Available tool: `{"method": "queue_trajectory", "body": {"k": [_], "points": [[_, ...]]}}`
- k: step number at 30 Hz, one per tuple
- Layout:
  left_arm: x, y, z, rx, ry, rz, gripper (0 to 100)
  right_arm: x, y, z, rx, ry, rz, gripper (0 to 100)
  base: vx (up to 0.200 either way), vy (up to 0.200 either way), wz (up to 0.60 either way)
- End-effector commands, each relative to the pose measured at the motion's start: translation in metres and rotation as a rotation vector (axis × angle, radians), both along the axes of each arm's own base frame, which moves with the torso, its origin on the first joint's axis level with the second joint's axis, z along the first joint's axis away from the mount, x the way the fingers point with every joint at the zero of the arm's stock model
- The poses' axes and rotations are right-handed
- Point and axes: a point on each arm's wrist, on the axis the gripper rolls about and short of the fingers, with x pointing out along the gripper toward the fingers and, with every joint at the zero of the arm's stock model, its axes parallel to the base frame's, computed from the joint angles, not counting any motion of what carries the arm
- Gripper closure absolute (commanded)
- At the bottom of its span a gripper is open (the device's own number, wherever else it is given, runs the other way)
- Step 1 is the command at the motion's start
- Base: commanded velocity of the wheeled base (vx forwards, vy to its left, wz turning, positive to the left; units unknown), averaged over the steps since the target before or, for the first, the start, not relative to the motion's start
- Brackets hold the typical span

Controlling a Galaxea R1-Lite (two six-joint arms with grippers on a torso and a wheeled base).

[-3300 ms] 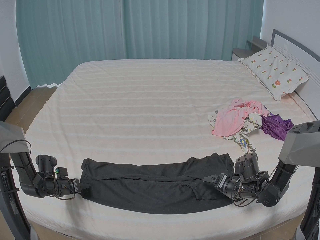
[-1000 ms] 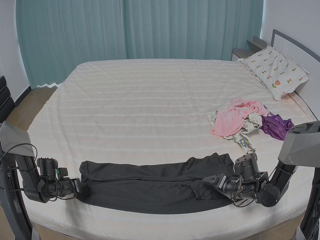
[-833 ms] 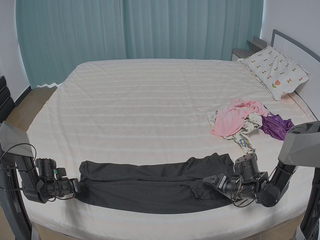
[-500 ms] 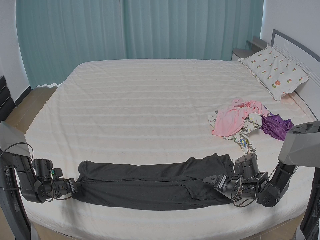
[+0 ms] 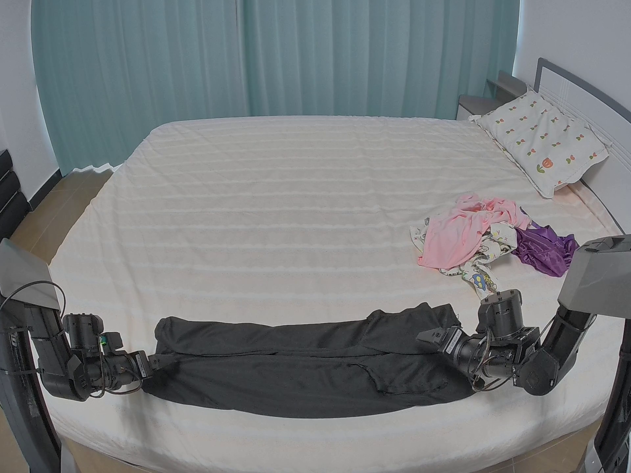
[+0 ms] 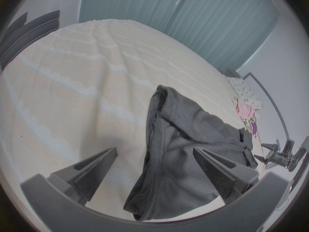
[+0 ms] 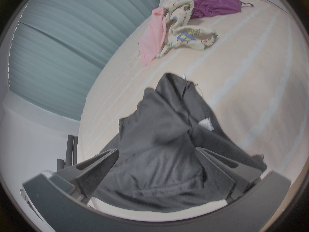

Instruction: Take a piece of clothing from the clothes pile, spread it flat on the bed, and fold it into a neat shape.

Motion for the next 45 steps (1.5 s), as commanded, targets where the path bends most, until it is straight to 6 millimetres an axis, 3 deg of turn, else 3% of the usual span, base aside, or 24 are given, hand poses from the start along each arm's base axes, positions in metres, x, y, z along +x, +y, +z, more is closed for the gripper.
{"method": "queue_trajectory", "body": {"k": [1,5,7,13,19,20,40,41,45], "points": [[0.004,0.001,0.007,-0.025,-0.034,0.027,0,0.009,-0.012,-0.001,-0.001,-0.023,-0.038,0,0.000,0.000,0.00],[0.012,0.003,0.014,-0.083,-0.078,0.087,0,0.014,-0.014,-0.006,-0.003,-0.020,-0.048,0,0.000,0.000,0.00],[0.020,0.004,0.018,-0.133,-0.099,0.131,0,0.030,-0.019,-0.013,0.004,-0.035,-0.079,0,0.000,0.000,0.00],[0.024,0.006,0.017,-0.139,-0.103,0.138,0,0.049,-0.016,-0.027,0.020,-0.051,-0.063,0,0.000,0.000,0.00],[0.024,0.006,0.017,-0.139,-0.106,0.139,0,0.052,-0.016,-0.037,0.002,-0.039,-0.048,0,0.000,0.000,0.00],[0.024,0.006,0.017,-0.139,-0.106,0.139,0,0.053,-0.016,-0.039,-0.004,-0.039,-0.043,100,0.000,0.000,0.00],[0.024,0.005,0.011,-0.141,-0.086,0.139,0,0.061,-0.027,-0.037,0.000,-0.119,-0.082,100,0.000,0.000,0.00],[0.024,0.005,0.011,-0.141,-0.085,0.139,0,0.061,-0.027,-0.038,-0.001,-0.117,-0.082,0,0.000,0.000,0.00],[0.024,0.005,0.011,-0.141,-0.086,0.139,0,0.056,-0.030,-0.030,0.003,-0.130,-0.087,0,0.000,0.000,0.00]]}}
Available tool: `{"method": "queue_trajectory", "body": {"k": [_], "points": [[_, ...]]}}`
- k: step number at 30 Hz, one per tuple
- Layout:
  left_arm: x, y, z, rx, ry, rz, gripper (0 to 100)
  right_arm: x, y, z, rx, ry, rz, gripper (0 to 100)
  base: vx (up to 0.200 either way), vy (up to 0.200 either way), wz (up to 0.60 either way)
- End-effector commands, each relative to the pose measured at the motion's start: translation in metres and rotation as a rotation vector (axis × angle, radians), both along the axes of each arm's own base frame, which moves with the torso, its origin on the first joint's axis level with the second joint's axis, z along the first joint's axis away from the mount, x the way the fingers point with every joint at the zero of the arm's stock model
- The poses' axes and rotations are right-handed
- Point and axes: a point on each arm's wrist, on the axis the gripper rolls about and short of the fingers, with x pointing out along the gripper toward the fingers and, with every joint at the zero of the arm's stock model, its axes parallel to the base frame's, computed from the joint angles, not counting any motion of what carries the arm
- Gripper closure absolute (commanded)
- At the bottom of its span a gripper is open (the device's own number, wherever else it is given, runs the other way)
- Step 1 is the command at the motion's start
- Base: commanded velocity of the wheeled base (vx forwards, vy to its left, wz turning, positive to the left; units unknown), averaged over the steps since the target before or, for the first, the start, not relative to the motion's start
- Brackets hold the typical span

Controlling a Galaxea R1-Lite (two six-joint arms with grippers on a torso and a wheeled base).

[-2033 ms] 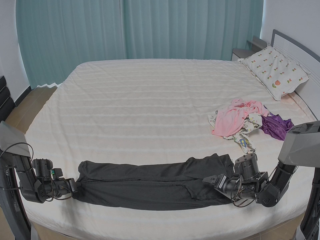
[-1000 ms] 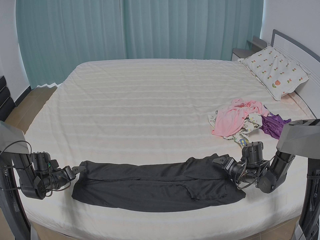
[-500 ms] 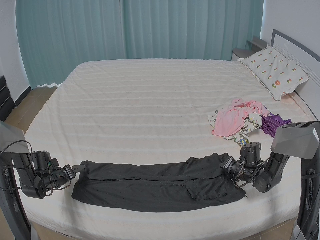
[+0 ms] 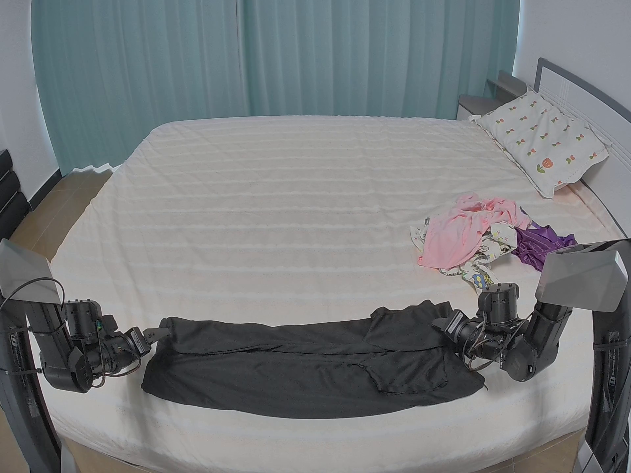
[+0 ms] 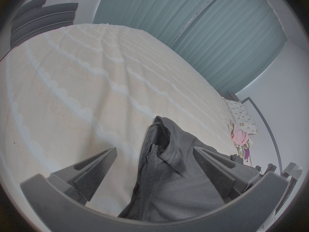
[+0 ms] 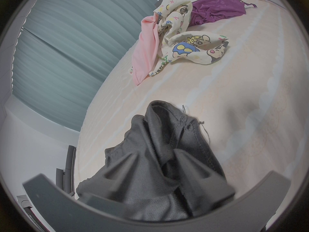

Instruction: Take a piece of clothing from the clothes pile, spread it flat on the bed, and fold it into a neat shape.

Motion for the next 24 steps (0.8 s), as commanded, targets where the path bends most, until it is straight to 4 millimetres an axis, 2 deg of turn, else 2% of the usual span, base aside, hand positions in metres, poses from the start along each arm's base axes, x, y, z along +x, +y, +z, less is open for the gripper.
{"method": "queue_trajectory", "body": {"k": [1,5,8,12,16,24], "points": [[0.000,0.000,0.000,-0.001,0.002,0.001,0,-0.006,-0.006,0.012,0.008,-0.028,-0.011,0,0.000,0.000,0.00],[-0.001,0.000,-0.001,-0.001,0.003,0.002,0,-0.023,-0.010,0.031,0.020,-0.069,-0.006,0,0.000,0.000,0.00],[-0.001,0.000,-0.001,-0.002,0.005,-0.001,0,-0.039,-0.005,0.036,0.022,-0.051,0.025,0,-0.067,0.000,0.00],[-0.002,0.000,-0.001,-0.003,0.006,-0.001,0,-0.057,0.009,0.026,0.007,0.010,0.088,0,-0.200,0.000,0.00],[-0.002,0.000,-0.001,-0.002,0.006,0.002,0,-0.064,0.017,0.020,-0.001,0.039,0.120,0,-0.200,0.000,0.00],[0.000,0.001,-0.003,-0.002,0.006,0.002,0,-0.060,0.019,0.005,-0.013,0.073,0.123,0,0.000,0.000,0.00]]}}
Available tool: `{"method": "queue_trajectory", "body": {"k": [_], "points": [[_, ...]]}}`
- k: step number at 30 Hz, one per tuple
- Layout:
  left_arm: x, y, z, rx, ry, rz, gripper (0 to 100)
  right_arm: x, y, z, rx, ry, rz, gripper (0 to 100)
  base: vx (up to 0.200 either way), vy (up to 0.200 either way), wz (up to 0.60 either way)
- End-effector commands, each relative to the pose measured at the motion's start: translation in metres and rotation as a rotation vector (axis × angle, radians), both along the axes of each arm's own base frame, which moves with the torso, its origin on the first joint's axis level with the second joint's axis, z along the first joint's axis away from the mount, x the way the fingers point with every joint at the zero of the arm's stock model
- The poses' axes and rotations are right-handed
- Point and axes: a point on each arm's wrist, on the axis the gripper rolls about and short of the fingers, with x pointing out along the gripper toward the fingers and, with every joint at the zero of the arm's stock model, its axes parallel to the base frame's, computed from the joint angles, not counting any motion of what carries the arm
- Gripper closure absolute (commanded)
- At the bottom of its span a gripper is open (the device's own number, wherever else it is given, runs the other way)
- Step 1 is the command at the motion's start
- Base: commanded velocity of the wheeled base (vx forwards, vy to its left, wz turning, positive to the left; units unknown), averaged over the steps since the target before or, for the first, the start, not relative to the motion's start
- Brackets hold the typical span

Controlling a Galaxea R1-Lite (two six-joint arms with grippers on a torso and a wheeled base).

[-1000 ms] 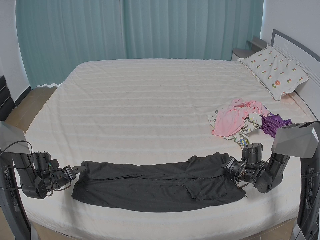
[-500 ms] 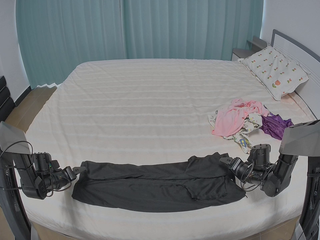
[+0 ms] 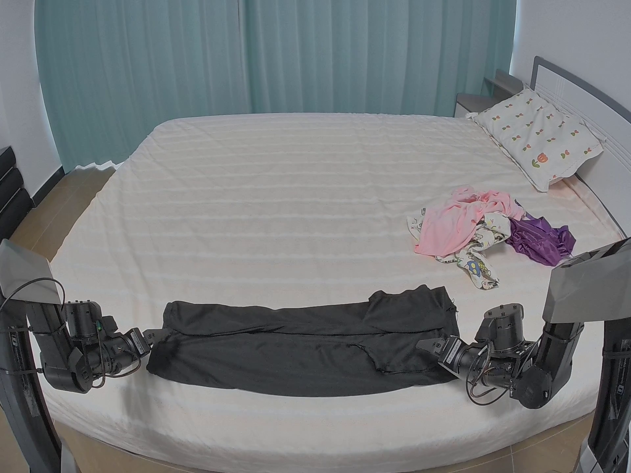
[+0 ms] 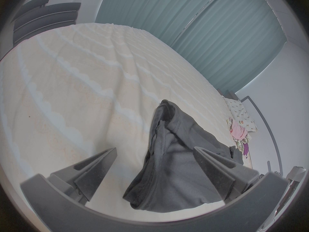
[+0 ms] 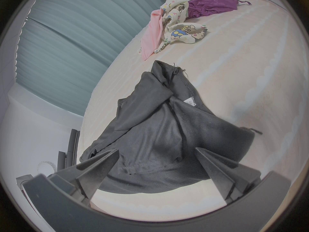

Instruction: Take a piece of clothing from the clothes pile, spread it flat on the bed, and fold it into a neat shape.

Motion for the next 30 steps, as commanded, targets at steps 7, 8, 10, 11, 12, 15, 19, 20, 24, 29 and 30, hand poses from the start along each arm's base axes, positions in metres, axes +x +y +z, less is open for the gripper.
{"method": "queue_trajectory", "body": {"k": [7,8,10,11,12,15,19,20,24,29,30], "points": [[0.000,0.000,-0.001,-0.002,0.002,-0.002,0,0.016,0.003,-0.009,0.006,-0.016,-0.008,0,0.000,0.000,0.00],[0.000,0.000,-0.001,-0.002,0.002,-0.002,0,0.018,0.004,-0.010,0.008,-0.020,-0.008,0,0.000,0.000,0.00],[0.001,0.000,-0.001,-0.002,0.001,0.000,0,0.021,0.006,-0.011,0.011,-0.026,-0.007,0,0.000,0.000,0.00],[0.001,0.000,-0.001,-0.002,0.001,-0.001,0,0.022,0.006,-0.011,0.012,-0.025,-0.006,0,0.000,0.000,0.00],[0.001,0.000,-0.001,-0.002,0.001,-0.001,0,0.022,0.006,-0.011,0.012,-0.025,-0.006,0,0.000,0.000,0.00],[0.001,0.000,-0.001,-0.002,0.001,0.000,0,0.028,0.010,-0.017,0.011,-0.029,-0.004,0,0.000,0.000,0.00],[0.001,0.000,-0.001,-0.002,0.001,-0.001,0,0.025,0.010,-0.019,0.003,-0.016,-0.004,100,0.000,0.000,0.00],[0.000,0.000,-0.001,-0.003,0.003,-0.001,0,0.024,0.010,-0.018,0.002,-0.017,-0.004,100,0.000,0.000,0.00],[0.001,0.000,-0.002,-0.003,0.003,0.000,0,0.015,0.011,-0.011,0.000,-0.014,0.007,100,0.000,0.000,0.00],[0.001,0.000,-0.002,-0.003,0.003,0.000,0,0.006,0.007,0.006,0.021,-0.036,0.008,100,0.000,0.000,0.00],[0.001,0.000,-0.003,-0.002,0.004,0.002,0,0.004,0.007,0.011,0.028,-0.042,0.011,100,0.000,0.000,0.00]]}}
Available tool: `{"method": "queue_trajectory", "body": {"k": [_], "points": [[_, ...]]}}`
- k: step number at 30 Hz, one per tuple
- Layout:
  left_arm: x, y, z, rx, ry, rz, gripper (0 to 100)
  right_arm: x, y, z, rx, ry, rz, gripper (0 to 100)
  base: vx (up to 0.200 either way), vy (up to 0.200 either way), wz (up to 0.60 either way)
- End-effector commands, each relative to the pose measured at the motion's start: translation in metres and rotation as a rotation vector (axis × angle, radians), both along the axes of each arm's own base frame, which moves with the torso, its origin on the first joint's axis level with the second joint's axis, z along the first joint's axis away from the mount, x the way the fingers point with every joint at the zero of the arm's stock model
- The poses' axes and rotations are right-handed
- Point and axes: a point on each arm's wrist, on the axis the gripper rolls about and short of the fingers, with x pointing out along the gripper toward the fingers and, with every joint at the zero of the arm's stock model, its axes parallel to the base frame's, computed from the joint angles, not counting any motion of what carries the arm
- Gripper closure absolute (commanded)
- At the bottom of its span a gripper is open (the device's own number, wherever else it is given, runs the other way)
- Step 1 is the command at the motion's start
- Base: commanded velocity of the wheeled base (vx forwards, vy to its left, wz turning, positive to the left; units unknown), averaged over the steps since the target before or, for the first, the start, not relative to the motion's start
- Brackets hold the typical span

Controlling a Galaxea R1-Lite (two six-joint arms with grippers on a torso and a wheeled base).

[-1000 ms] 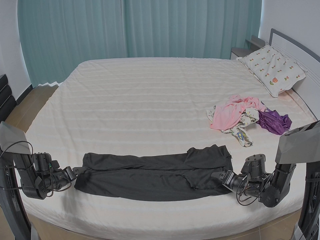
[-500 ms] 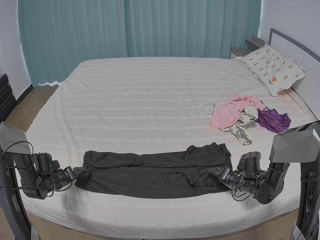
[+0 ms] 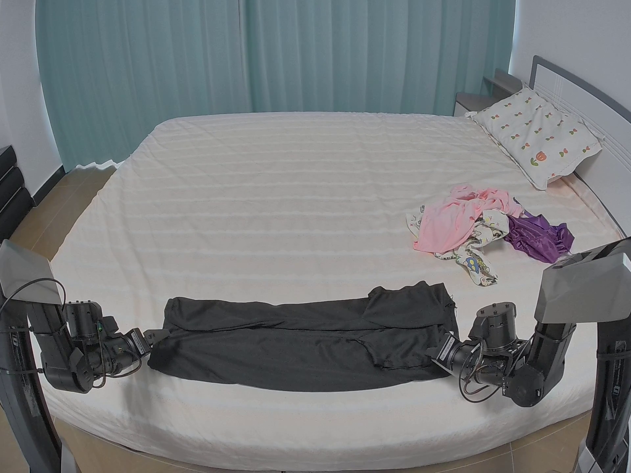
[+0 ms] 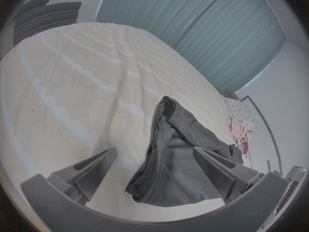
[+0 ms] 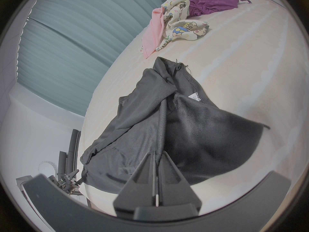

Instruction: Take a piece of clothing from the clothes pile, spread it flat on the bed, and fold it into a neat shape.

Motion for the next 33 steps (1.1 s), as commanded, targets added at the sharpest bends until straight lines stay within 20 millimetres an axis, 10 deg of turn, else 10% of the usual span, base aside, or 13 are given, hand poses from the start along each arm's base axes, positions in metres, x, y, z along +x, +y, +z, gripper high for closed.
{"method": "queue_trajectory", "body": {"k": [1,13,25,26,33], "points": [[0.001,0.000,-0.001,0.000,0.002,0.002,0,-0.008,-0.002,0.018,0.022,-0.029,0.006,100,0.000,0.000,0.00],[0.002,0.001,-0.003,0.001,0.004,0.003,0,-0.021,-0.023,0.045,0.068,0.005,0.032,100,0.000,0.000,0.00],[0.002,0.001,-0.003,0.001,0.004,0.003,0,-0.020,-0.031,0.017,-0.014,0.120,0.064,100,0.000,0.000,0.00],[0.002,0.001,-0.003,0.001,0.004,0.003,0,-0.021,-0.032,0.015,-0.021,0.125,0.067,0,0.000,0.000,0.00],[0.001,0.001,-0.001,0.002,-0.001,0.003,0,-0.015,-0.037,0.001,-0.096,0.120,0.069,0,0.000,0.000,0.00]]}}
